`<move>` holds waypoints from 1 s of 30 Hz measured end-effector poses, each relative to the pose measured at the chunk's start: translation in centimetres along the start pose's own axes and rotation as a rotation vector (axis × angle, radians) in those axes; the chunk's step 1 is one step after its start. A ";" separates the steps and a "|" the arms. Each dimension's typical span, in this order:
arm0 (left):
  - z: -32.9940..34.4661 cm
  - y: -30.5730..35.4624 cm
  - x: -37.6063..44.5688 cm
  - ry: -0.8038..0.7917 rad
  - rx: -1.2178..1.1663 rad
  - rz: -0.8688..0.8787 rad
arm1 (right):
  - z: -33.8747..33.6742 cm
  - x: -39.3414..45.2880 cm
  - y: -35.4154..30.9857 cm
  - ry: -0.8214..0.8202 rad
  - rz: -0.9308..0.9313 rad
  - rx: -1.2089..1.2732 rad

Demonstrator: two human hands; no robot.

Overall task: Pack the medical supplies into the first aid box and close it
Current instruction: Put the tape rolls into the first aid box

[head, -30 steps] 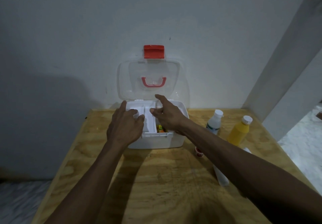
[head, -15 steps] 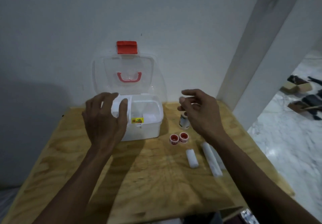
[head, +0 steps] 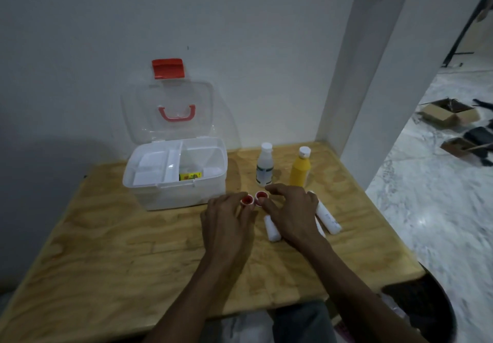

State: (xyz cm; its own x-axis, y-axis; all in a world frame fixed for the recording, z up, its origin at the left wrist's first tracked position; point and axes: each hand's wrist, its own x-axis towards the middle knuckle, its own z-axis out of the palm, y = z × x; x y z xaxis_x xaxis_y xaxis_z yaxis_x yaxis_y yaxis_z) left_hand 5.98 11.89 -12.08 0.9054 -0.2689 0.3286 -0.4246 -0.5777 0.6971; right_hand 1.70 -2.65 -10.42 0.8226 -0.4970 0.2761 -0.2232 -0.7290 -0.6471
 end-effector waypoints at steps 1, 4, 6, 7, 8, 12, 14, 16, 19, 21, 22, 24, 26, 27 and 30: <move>0.2 -0.1 0.1 0.003 0.026 -0.002 | 0.1 0.2 0.1 -0.008 -0.009 -0.003; 0.6 -0.5 0.2 0.008 0.101 -0.003 | 0.4 0.4 0.3 -0.014 -0.019 -0.022; 0.7 -0.5 0.2 0.012 0.124 0.004 | 0.5 0.4 0.5 -0.008 -0.023 -0.033; 0.7 -0.4 0.2 0.015 0.132 0.006 | 0.6 0.4 0.6 -0.005 -0.030 -0.042; 0.7 -0.4 0.2 0.019 0.140 0.005 | 0.7 0.4 0.7 -0.003 -0.040 -0.056; 0.8 -0.2 0.3 0.030 0.170 -0.021 | 1.0 0.6 0.8 -0.002 -0.074 -0.122; 0.8 0.0 0.4 0.037 0.177 -0.026 | 1.1 0.6 0.9 -0.002 -0.084 -0.153; 0.8 0.0 0.4 0.037 0.175 -0.036 | 1.1 0.7 1.0 -0.011 -0.088 -0.177; 0.8 -0.4 0.4 0.020 0.158 -0.037 | 1.2 0.8 1.1 -0.016 -0.102 -0.184; 0.8 -0.6 0.4 0.020 0.144 -0.044 | 1.2 0.9 1.1 -0.018 -0.104 -0.180; 0.7 -0.7 0.4 0.022 0.145 -0.050 | 1.2 1.0 1.1 -0.021 -0.102 -0.174; 0.5 -0.6 0.3 0.019 0.166 -0.055 | 1.2 1.1 1.1 -0.031 -0.096 -0.164; 0.1 -0.5 0.1 0.008 0.180 -0.050 | 1.1 1.1 0.9 -0.050 -0.089 -0.148; -0.1 -0.3 0.0 0.003 0.178 -0.049 | 1.0 1.1 0.8 -0.057 -0.088 -0.142; -0.6 -0.3 -0.4 -0.002 0.147 -0.056 | 0.5 1.1 0.3 -0.074 -0.083 -0.126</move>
State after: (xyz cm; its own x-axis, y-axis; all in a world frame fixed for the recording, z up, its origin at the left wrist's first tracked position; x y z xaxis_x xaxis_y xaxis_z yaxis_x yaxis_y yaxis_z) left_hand 5.72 12.62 -12.01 0.9276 -0.2348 0.2907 -0.3690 -0.6984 0.6133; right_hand 2.84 -3.19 -10.64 0.8763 -0.3996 0.2690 -0.2124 -0.8217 -0.5288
